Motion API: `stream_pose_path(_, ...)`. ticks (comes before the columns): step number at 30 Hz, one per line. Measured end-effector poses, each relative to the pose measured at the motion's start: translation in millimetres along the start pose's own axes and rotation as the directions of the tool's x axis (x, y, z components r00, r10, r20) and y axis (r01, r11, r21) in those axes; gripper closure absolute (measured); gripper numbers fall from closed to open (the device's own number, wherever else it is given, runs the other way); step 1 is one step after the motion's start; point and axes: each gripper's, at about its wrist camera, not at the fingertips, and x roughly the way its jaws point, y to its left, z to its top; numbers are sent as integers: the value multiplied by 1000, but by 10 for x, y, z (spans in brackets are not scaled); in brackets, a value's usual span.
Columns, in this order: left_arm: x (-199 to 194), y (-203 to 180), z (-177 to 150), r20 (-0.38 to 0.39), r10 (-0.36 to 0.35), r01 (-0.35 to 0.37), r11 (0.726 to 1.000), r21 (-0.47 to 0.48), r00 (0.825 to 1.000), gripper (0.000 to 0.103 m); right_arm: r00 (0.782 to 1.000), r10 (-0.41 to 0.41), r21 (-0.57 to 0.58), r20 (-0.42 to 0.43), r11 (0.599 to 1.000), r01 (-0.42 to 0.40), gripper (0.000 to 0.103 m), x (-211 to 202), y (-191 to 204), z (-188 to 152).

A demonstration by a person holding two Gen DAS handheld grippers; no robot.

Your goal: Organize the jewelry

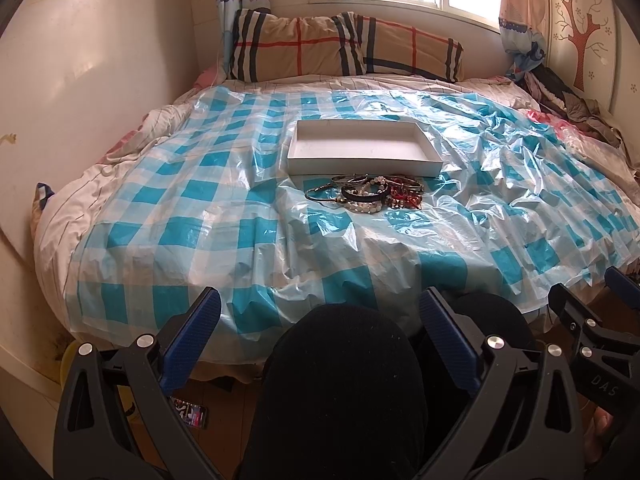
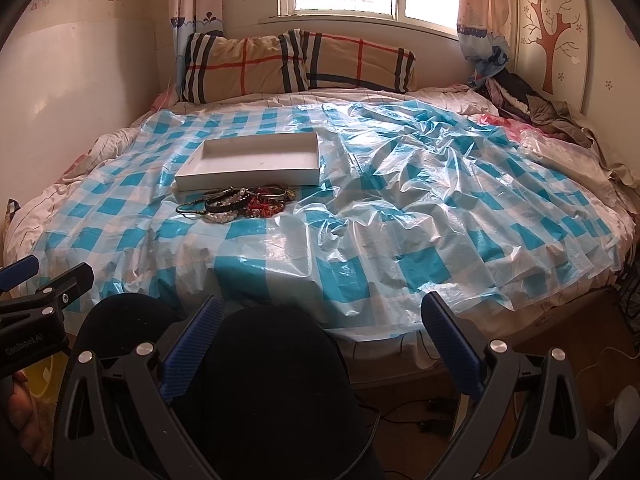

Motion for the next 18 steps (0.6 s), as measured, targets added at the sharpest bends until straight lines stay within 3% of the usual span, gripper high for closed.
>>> stream_pose_path(18, 4, 13, 9, -3, 0, 0, 1000, 0, 1000, 8, 1000, 2, 1, -2, 1000, -2, 7, 4, -1, -5)
